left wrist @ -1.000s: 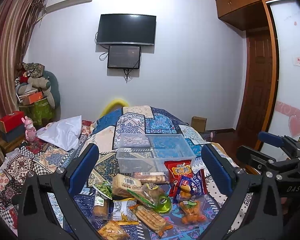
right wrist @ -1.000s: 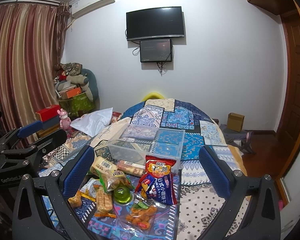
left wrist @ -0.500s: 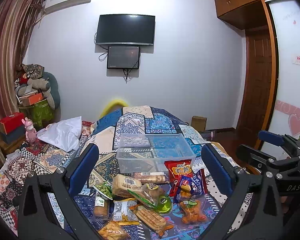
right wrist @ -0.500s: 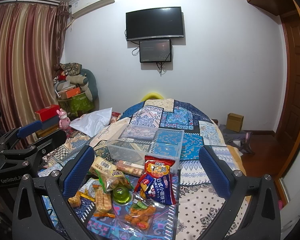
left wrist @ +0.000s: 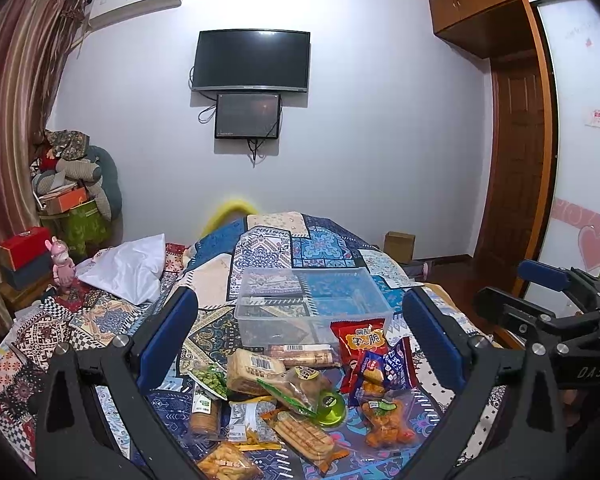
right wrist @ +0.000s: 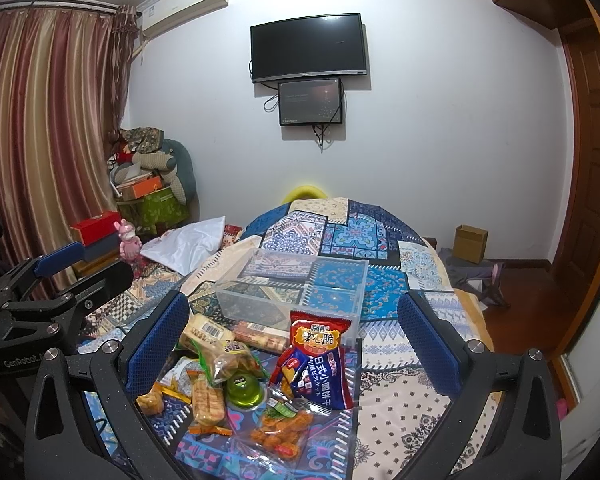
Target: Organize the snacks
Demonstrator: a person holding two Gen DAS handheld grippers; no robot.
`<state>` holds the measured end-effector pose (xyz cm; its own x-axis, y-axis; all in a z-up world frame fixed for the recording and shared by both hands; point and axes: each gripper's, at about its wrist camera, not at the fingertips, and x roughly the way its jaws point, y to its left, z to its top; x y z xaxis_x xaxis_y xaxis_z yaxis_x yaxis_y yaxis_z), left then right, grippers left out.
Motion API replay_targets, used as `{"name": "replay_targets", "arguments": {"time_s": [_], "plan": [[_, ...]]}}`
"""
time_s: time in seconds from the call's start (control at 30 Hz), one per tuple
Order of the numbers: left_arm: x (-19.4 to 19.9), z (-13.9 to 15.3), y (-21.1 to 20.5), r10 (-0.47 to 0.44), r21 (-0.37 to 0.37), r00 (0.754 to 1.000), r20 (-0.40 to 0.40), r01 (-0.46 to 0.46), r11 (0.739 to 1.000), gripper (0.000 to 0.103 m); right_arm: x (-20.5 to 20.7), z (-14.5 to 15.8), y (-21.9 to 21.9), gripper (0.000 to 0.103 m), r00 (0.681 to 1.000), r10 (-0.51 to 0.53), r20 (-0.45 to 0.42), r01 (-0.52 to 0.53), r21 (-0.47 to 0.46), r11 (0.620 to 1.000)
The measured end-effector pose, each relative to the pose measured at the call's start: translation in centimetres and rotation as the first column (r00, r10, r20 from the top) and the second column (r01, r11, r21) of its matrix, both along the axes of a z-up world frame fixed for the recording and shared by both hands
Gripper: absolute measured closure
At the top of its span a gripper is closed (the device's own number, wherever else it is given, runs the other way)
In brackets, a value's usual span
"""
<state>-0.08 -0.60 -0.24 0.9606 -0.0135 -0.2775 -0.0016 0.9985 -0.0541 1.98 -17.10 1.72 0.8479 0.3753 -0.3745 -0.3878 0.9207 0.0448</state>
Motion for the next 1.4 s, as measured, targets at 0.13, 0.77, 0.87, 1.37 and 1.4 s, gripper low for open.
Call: {"name": "replay_targets", "arguments": {"time_s": [0.13,0.77,0.87,1.37,1.4], "plan": [[0.0,0.1,0.0,0.001,0.001,1.0,0.0,-0.001,1.0,0.0,0.0,0.0,0.0,0.0,1.0,0.001,-0.001,-0.001,0.001,1.0],[1.6,-2.5,0.7,-0.032,0.014,0.994,-0.101,0.033,0.999,0.0,1.3,-1.9,0.0,0.0,0.997,-0.014,-0.072,0.012,-0.019,1.0],[2.5,-4.1,1.3,-0.03,0.006,0.986,-0.161,0.032,0.999,0.0,2.0,-3.2,0.0,0.0,0.992,-0.015,-0.125,0.011,-0.03,0.999],[5.3,-13.5,5.8,0.055,0.026,0.884,-0.464,-0.048,0.998,0.017,5.4,-11.4,-0.1,0.0,0.895,0.03,-0.444,-0.035,-0.003,0.999],[5.2,-14.2,6.3,0.07,0.028,0.875,-0.479,-0.064,0.998,0.017,5.5,-11.8,-0.1,0.0,0.889,0.031,-0.456,-0.037,-0.005,0.999]]}}
